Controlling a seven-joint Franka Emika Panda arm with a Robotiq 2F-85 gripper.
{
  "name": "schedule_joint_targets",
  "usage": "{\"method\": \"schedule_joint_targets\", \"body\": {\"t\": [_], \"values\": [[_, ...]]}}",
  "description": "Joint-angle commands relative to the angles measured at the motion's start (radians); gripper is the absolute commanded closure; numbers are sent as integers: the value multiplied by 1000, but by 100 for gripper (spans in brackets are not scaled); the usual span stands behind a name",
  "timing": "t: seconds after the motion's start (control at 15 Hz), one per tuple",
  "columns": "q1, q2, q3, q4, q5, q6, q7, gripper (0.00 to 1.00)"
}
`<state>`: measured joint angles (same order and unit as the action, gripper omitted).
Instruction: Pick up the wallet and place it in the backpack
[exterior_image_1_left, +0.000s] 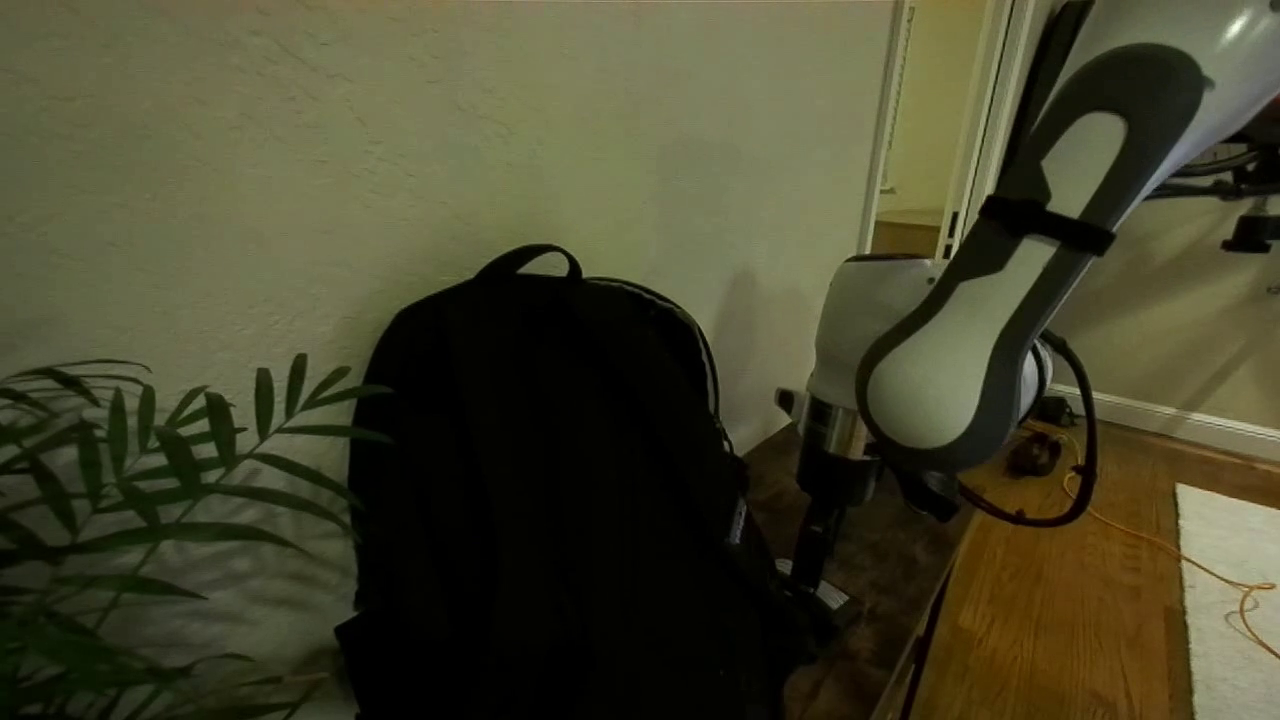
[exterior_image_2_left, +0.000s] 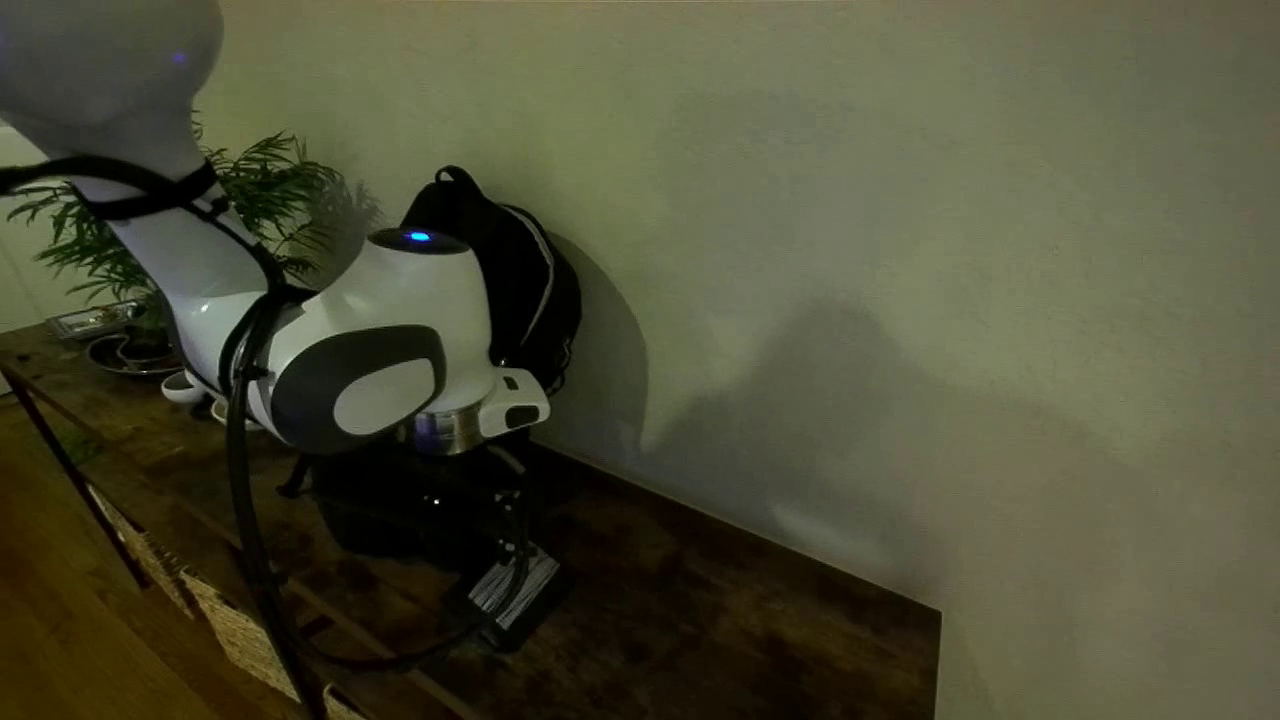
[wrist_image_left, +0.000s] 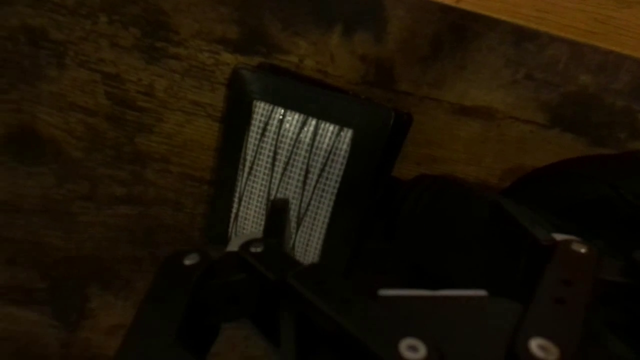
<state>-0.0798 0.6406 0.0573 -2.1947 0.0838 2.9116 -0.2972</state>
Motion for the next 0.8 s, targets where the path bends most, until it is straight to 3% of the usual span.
{"method": "schedule_joint_targets", "body": {"t": [0.0, 0.2, 0.4, 0.73], "values": [[128, -11, -135, -47, -87, 103, 170, 0], [234, 12, -247, -37, -123, 116, 288, 0], [311, 36, -314, -31, -130, 100, 375, 0], [366, 66, -347, -16, -120, 79, 449, 0]]}}
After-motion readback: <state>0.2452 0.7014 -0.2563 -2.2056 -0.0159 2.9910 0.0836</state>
